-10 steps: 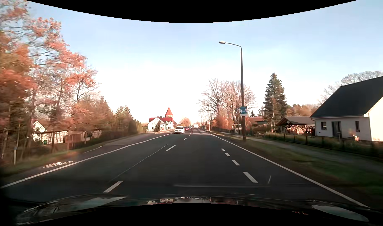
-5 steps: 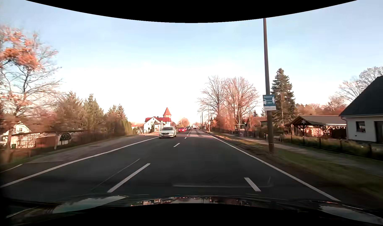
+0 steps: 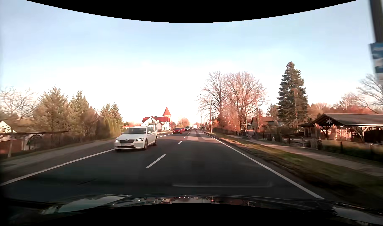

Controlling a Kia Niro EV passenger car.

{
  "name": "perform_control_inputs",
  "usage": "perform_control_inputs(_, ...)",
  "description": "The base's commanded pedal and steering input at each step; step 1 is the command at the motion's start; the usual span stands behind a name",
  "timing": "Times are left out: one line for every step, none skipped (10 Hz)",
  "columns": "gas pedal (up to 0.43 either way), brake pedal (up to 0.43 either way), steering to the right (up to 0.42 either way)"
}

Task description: Follow the waypoints while adhering to traffic rules and regulations

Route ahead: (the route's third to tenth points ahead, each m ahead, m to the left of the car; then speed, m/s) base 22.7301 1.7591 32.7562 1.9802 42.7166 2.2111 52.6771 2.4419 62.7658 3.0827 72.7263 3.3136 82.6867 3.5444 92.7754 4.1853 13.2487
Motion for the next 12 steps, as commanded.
perform_control_inputs(0.110, 0.000, -0.005)
perform_control_inputs(0.110, 0.000, -0.006)
perform_control_inputs(0.110, 0.000, -0.006)
perform_control_inputs(0.110, 0.000, -0.006)
perform_control_inputs(0.110, 0.000, -0.006)
perform_control_inputs(0.110, 0.000, -0.006)
perform_control_inputs(0.110, 0.000, -0.005)
perform_control_inputs(0.110, 0.000, -0.006)
perform_control_inputs(0.110, 0.000, -0.006)
perform_control_inputs(0.110, 0.000, -0.007)
perform_control_inputs(0.110, 0.000, -0.007)
perform_control_inputs(0.110, 0.000, -0.007)
